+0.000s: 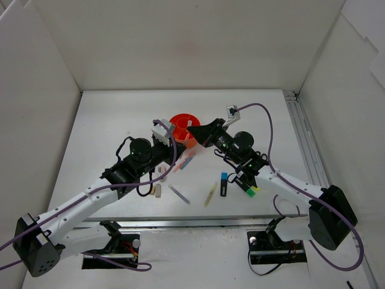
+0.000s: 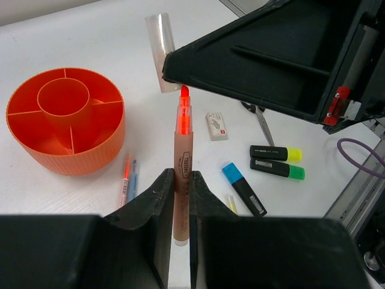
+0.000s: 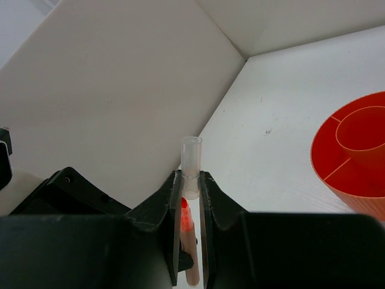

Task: Sort the stationery into containers
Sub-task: Close the pen cap on the pen.

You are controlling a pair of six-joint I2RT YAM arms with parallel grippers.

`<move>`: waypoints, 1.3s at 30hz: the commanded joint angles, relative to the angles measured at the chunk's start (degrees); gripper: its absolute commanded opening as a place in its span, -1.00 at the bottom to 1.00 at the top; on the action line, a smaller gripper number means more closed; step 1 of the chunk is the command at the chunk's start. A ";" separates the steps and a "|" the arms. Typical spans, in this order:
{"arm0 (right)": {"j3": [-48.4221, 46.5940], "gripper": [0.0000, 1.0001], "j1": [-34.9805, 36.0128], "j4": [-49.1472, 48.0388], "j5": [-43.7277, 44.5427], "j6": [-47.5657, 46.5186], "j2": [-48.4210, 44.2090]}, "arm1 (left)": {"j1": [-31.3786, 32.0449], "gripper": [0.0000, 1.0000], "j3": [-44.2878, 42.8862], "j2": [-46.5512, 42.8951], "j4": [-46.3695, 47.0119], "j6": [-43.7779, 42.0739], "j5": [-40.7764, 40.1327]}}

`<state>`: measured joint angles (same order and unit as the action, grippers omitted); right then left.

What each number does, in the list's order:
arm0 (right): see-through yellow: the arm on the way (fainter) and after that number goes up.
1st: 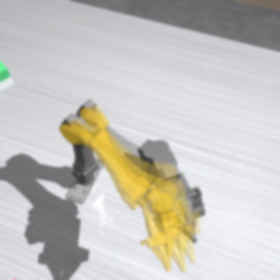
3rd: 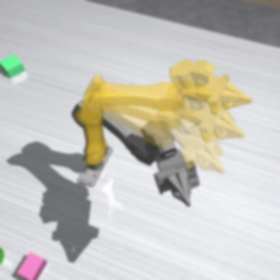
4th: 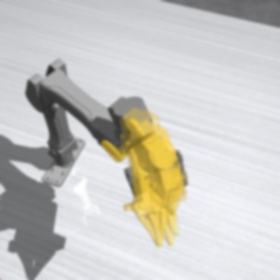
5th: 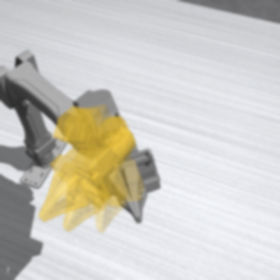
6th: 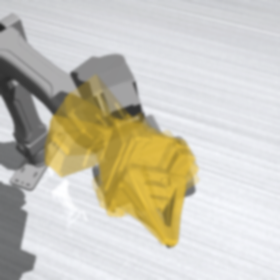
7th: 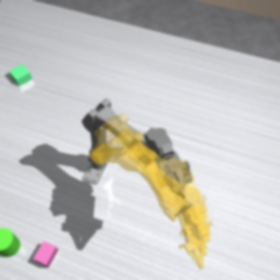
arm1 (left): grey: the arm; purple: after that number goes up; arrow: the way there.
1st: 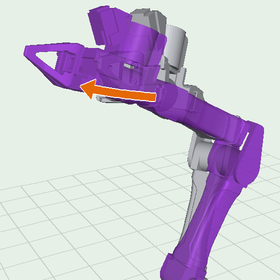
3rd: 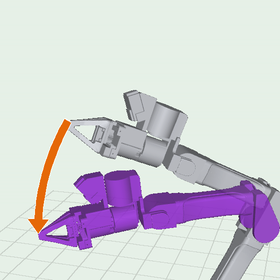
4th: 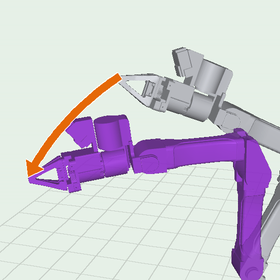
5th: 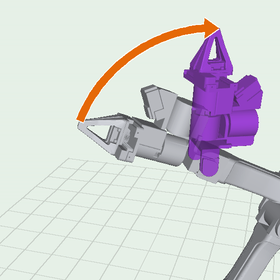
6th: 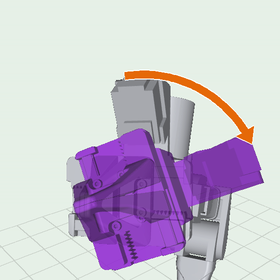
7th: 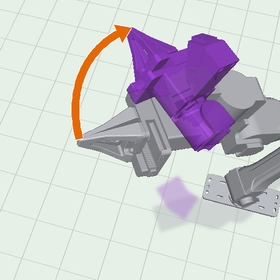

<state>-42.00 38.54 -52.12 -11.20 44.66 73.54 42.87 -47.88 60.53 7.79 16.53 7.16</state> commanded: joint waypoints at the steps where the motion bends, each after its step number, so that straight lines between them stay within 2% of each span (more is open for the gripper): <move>1: -3.53 -1.00 1.00 -5.63 -0.75 -0.89 0.29 | 0.37 -1.00 -0.99 -0.68 4.07 0.08 -0.74; 22: -3.88 -1.00 0.92 -5.54 1.71 -3.36 -1.38 | 0.37 -1.00 1.03 -4.55 3.90 -0.71 0.14; 39: -5.55 -1.00 1.00 -5.54 0.74 -3.62 -1.38 | 0.37 -1.00 -0.20 -2.61 3.11 -0.80 -0.48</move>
<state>-43.88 39.44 -52.07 -10.33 41.89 74.02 43.07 -46.11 57.80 7.53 16.47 6.35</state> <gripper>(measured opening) 0.108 0.072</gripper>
